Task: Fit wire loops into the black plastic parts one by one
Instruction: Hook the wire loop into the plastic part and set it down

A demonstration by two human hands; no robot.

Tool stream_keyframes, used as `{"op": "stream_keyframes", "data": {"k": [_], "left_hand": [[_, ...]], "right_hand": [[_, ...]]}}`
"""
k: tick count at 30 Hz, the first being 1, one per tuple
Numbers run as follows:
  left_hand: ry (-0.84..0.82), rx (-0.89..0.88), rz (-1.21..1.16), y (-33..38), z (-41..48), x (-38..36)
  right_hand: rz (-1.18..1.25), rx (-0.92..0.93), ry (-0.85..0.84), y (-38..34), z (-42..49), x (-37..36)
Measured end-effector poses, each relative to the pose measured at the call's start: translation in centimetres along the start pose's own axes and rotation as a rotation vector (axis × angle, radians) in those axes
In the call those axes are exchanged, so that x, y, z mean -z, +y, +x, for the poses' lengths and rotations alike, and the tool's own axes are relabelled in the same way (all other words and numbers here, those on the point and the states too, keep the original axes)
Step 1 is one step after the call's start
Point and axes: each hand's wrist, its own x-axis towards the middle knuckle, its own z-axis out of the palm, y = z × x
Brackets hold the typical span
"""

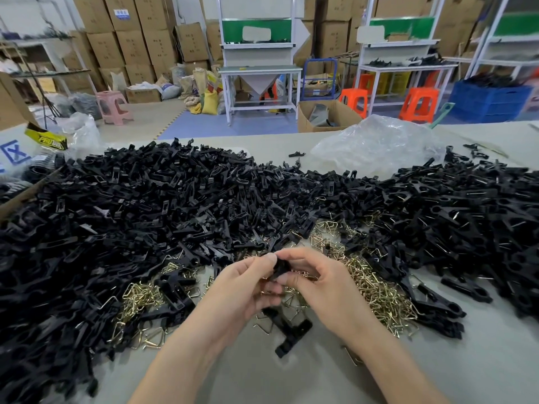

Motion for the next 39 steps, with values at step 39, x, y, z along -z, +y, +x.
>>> {"op": "stream_keyframes", "data": {"k": [39], "left_hand": [[-0.241,-0.140,0.102,-1.2,-0.5,-0.2]], "right_hand": [[0.133,0.044,-0.245,-1.2,-0.7,0.1]]}}
